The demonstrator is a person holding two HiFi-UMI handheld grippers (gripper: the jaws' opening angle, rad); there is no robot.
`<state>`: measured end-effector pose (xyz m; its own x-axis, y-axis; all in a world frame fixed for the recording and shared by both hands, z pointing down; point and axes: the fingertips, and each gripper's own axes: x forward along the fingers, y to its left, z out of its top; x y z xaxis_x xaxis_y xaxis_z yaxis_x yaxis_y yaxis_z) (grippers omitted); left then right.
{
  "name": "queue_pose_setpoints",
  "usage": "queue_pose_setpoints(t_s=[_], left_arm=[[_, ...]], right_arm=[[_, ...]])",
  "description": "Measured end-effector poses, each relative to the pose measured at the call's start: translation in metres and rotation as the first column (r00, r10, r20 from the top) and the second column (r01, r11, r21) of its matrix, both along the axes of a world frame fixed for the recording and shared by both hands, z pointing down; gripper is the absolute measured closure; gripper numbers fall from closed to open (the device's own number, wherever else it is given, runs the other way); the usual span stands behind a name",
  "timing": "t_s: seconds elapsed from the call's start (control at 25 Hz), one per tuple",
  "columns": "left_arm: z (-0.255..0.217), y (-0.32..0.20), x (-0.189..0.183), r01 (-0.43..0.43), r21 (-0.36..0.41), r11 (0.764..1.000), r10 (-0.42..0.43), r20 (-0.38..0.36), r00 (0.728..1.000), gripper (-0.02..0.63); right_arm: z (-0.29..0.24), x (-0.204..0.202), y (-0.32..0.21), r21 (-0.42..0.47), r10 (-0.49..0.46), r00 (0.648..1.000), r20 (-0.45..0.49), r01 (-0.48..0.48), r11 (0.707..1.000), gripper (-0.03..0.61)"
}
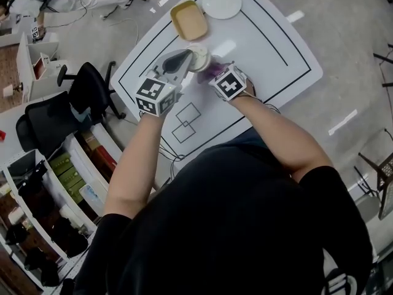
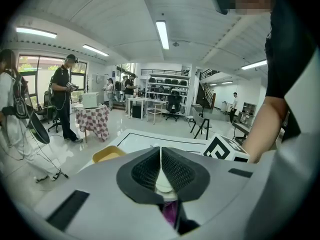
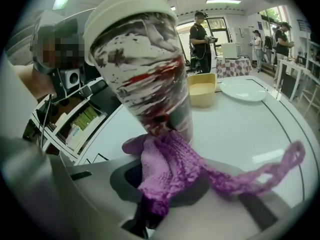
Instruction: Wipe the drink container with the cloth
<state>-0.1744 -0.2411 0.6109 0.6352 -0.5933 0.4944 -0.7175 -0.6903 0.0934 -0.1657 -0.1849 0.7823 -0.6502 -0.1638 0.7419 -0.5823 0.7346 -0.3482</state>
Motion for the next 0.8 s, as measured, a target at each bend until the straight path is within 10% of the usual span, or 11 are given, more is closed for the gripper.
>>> queue_pose_setpoints(t_s=[0.6,0.8], left_arm=[[-0.002,0.004,0.0,0.01,0.011,1.0,-0.01,0.004,1.0,0.586],[-0.002,0.005,0.0,0.002,0.004,1.0,-0.002,0.013,1.0,0.586]], right_arm=[[-0.035,0.072,0.009,0.112,-0.11,0.988,-0.106,0.122,0.986,0.502],[-0.098,0.068,-0.014,0.293,-0.235,0.971,-0.043,0.237,0.926,0.501]])
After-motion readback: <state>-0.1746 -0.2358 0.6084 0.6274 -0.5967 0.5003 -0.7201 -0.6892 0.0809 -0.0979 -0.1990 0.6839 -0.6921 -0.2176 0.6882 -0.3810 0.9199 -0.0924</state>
